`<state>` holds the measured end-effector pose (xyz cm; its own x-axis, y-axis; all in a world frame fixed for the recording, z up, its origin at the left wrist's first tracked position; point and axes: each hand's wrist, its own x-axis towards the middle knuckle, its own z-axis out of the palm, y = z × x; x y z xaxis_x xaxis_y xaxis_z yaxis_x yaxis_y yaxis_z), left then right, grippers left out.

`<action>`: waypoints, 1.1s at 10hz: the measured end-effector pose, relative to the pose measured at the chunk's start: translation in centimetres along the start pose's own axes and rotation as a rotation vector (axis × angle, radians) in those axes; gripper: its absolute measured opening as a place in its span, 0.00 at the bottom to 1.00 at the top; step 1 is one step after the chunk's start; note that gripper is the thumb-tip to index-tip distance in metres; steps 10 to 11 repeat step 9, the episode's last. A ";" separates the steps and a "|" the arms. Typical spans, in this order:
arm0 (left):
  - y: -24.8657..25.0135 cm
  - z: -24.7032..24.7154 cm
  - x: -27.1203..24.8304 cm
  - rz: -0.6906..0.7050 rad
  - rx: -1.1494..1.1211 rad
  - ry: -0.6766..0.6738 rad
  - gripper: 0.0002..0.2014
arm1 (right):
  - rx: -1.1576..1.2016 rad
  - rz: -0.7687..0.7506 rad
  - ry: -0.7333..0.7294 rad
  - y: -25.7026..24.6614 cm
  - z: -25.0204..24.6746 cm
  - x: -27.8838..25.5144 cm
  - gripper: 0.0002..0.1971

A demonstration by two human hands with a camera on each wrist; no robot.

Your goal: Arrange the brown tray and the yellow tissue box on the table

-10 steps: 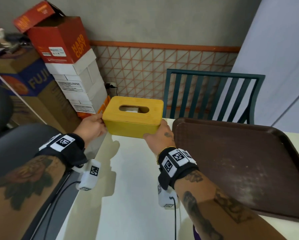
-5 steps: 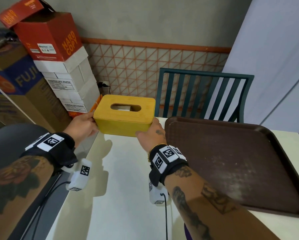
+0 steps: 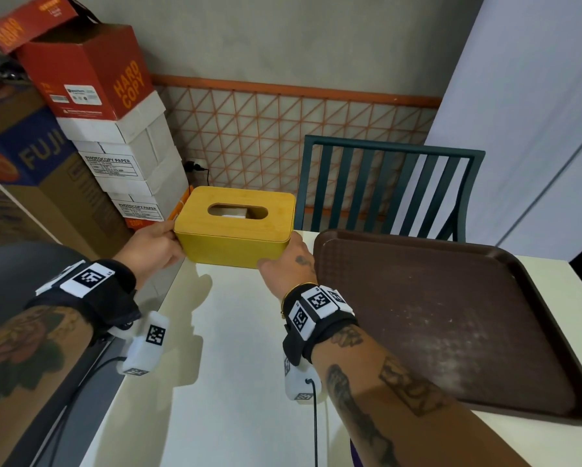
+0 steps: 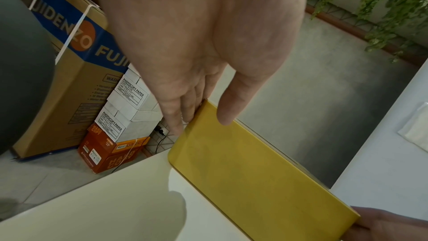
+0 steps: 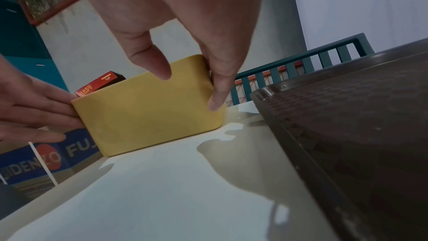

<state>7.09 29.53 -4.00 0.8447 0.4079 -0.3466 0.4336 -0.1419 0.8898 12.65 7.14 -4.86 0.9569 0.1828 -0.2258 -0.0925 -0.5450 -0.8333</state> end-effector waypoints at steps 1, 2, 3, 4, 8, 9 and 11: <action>0.1 0.0 0.1 -0.016 -0.004 0.005 0.21 | 0.002 0.000 0.001 0.0 0.0 -0.1 0.31; 0.0 -0.1 0.3 -0.020 0.002 0.002 0.21 | 0.006 -0.005 0.006 0.1 0.1 -0.1 0.30; 0.1 -0.1 0.1 -0.013 0.002 -0.013 0.22 | 0.011 -0.006 0.006 0.1 0.1 -0.3 0.31; 0.2 0.0 0.0 -0.007 -0.007 -0.019 0.21 | 0.005 -0.007 0.003 0.2 0.1 -0.2 0.32; 1.1 0.4 -1.3 -0.007 -0.034 -0.055 0.21 | -0.027 -0.048 -0.011 0.3 -0.8 -0.4 0.25; 1.2 0.3 -2.3 -0.009 -0.046 -0.017 0.29 | -0.010 -0.053 0.002 0.9 -1.9 -0.9 0.29; 1.2 0.3 -2.3 -0.009 -0.046 -0.017 0.29 | -0.010 -0.053 0.002 0.9 -1.9 -0.9 0.29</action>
